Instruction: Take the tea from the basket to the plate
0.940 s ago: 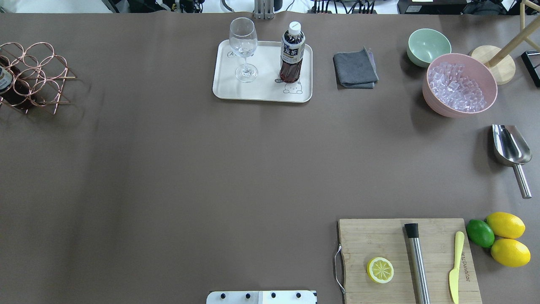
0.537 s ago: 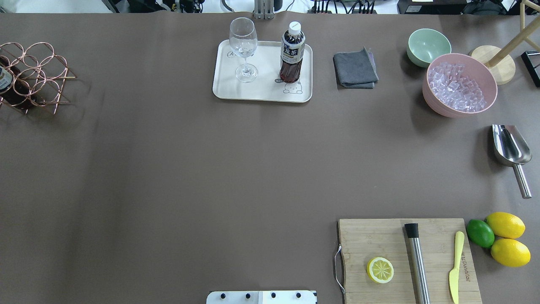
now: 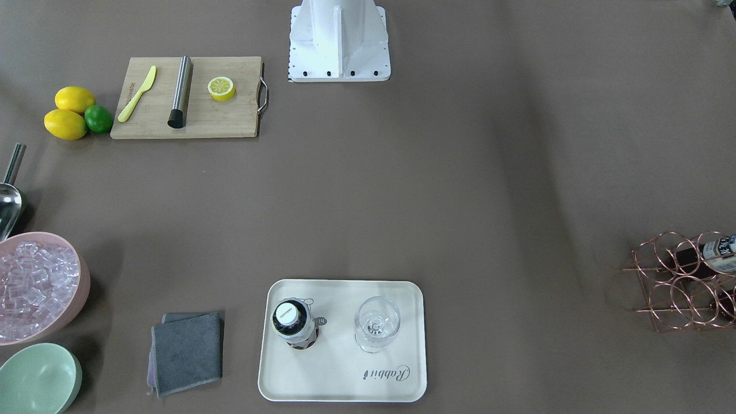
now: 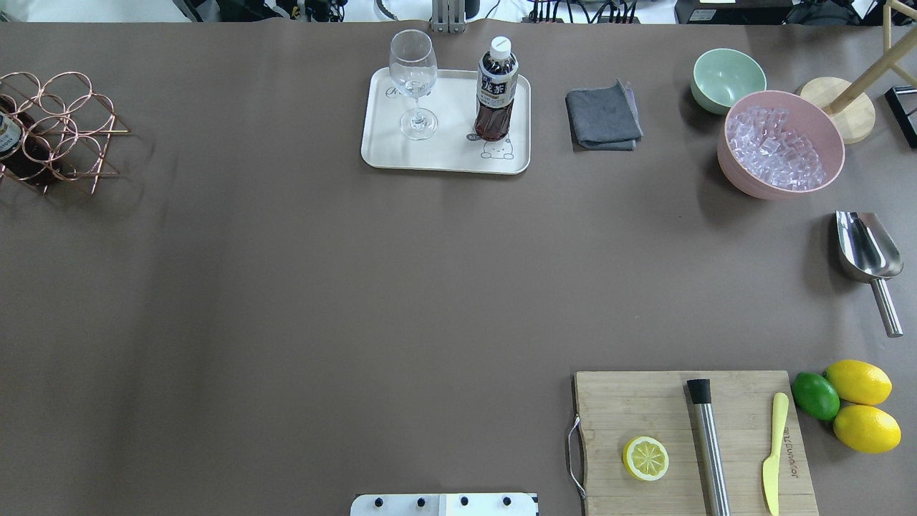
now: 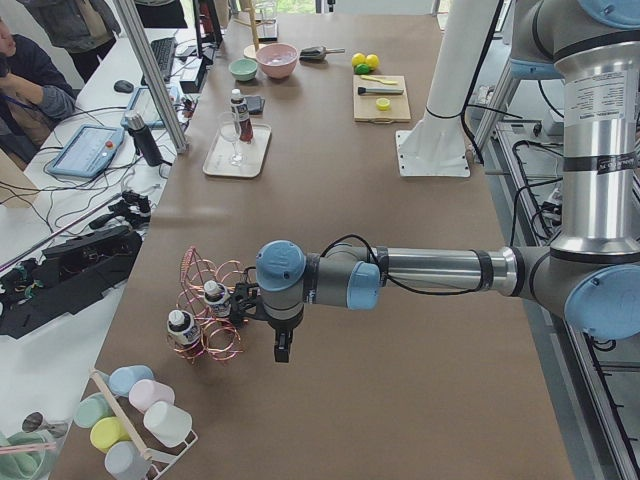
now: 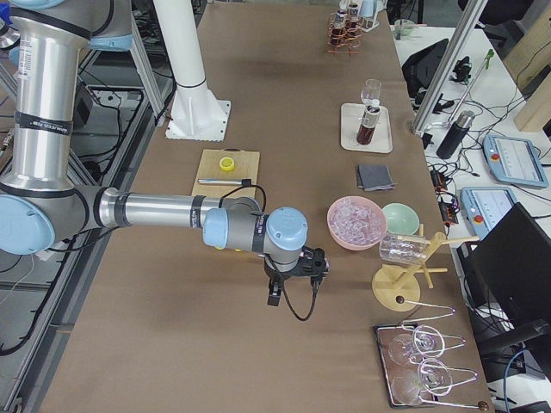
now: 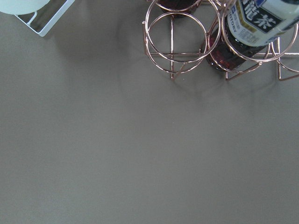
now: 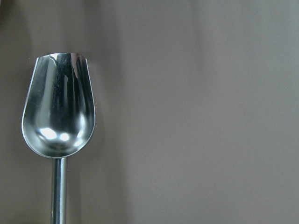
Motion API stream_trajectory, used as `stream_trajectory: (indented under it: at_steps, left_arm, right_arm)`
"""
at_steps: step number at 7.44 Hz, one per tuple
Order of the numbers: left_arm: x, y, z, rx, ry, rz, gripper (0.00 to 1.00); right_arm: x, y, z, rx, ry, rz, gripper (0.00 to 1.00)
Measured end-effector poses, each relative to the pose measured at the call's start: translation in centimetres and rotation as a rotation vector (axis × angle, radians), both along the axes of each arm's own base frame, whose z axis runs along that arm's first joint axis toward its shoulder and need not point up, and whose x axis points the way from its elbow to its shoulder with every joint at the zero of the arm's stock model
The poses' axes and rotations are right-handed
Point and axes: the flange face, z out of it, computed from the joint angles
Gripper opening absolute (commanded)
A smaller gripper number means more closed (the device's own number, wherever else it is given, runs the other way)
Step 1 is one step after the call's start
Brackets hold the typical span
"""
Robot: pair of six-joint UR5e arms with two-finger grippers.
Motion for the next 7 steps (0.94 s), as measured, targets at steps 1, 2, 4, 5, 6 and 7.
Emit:
stream_trajectory:
  at_steps: [1, 2, 4, 5, 6, 7]
  left_arm:
    - [0.0, 0.0, 0.0, 0.003, 0.000, 0.000, 0.98]
    - [0.0, 0.0, 0.0, 0.007, 0.000, 0.000, 0.98]
    - [-0.6, 0.3, 0.2, 0.009, 0.002, -0.013, 0.98]
    - [-1.5, 0.7, 0.0, 0.019, 0.003, -0.032, 0.98]
    - [-2.0, 1.0, 0.0, 0.040, 0.001, -0.045, 0.98]
    - [-2.2, 1.7, 0.5, 0.054, 0.000, -0.050, 0.98]
  right_arm:
    - [0.0, 0.0, 0.0, 0.000, 0.000, 0.000, 1.00]
    - [0.0, 0.0, 0.0, 0.000, 0.000, 0.001, 1.00]
    - [0.0, 0.0, 0.0, 0.000, 0.000, 0.001, 1.00]
    - [0.0, 0.0, 0.0, 0.000, 0.000, 0.001, 1.00]
    - [0.0, 0.0, 0.0, 0.000, 0.000, 0.001, 1.00]
    - [0.0, 0.0, 0.0, 0.000, 0.000, 0.001, 1.00]
